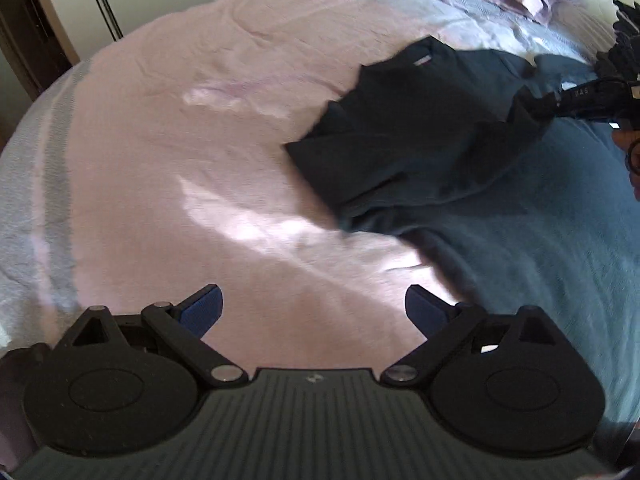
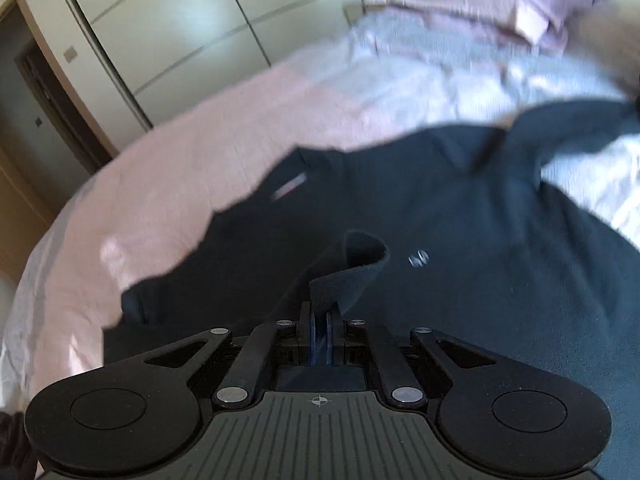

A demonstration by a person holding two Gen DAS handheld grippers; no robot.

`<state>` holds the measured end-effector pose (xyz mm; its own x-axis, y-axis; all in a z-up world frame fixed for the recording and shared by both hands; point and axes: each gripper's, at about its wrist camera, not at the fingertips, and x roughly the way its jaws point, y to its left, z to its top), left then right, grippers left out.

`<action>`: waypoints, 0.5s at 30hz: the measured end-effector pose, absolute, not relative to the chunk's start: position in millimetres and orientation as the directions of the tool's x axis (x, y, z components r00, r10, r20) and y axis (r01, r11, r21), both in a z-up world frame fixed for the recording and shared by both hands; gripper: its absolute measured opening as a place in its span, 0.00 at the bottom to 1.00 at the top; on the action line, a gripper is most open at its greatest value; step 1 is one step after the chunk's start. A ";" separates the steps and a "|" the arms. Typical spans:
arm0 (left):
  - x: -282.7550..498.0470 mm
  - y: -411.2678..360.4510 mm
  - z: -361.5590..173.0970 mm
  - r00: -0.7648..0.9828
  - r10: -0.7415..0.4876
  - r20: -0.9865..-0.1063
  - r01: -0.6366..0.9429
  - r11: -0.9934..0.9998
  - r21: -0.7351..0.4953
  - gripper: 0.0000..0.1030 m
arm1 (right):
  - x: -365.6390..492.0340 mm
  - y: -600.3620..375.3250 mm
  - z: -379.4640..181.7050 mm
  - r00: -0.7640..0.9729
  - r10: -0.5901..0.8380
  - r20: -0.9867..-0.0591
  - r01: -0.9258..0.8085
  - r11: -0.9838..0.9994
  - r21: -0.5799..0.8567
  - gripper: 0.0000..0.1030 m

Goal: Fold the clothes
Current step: 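Grasp a sleeve cuff with the right gripper and fold it across the body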

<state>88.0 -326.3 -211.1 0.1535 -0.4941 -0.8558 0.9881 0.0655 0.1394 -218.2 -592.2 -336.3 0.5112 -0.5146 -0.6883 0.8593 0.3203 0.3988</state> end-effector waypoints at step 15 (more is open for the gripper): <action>43.0 -426.7 -263.2 0.110 -0.438 -0.892 0.981 -0.099 0.169 0.82 | -281.0 -660.2 -365.0 0.466 -0.517 -0.718 0.885 0.280 0.373 0.04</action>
<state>43.0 -426.7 -263.2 0.1097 -0.4382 -0.8922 0.9806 -0.0990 0.1691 -281.0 -660.2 -365.0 0.4659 -0.5170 -0.7181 0.8848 0.2796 0.3727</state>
